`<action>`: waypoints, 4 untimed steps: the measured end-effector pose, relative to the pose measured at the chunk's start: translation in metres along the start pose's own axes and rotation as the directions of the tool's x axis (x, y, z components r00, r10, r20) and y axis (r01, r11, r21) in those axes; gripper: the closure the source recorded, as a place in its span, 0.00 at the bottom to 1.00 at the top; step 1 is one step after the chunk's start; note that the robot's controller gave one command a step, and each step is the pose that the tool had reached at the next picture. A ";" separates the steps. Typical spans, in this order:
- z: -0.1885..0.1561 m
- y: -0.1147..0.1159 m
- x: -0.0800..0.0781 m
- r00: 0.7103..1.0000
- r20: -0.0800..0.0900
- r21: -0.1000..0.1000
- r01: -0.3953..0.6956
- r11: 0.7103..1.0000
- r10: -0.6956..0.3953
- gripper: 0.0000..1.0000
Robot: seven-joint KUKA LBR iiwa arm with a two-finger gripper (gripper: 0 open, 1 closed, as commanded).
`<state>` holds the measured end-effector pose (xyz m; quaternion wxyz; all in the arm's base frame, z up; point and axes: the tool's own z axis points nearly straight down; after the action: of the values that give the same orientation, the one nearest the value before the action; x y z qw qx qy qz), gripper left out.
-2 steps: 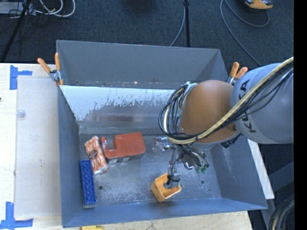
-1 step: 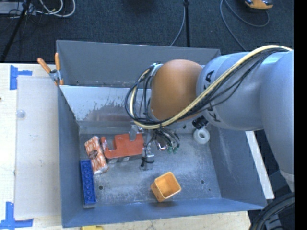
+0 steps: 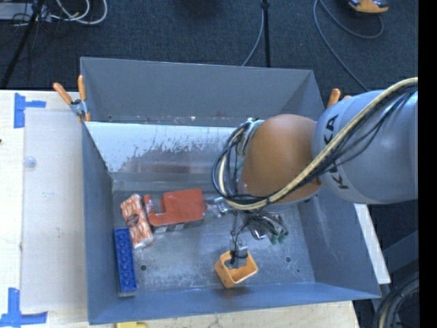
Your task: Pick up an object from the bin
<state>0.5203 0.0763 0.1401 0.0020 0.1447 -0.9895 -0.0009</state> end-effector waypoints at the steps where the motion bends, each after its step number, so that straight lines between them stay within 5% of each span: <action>1: 0.045 0.010 -0.051 0.998 0.003 0.003 -0.065 0.998 0.065 0.00; 2: 0.067 -0.052 0.041 0.984 0.013 0.006 0.177 0.984 -0.177 1.00; 4: 0.064 -0.052 0.041 0.984 0.012 0.005 0.176 0.984 -0.176 1.00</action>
Offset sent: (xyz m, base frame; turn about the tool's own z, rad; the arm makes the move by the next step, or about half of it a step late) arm -0.0287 -0.0607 -0.0701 -0.1823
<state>0.4955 0.0150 0.0761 -0.0045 0.2316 -0.9728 0.0000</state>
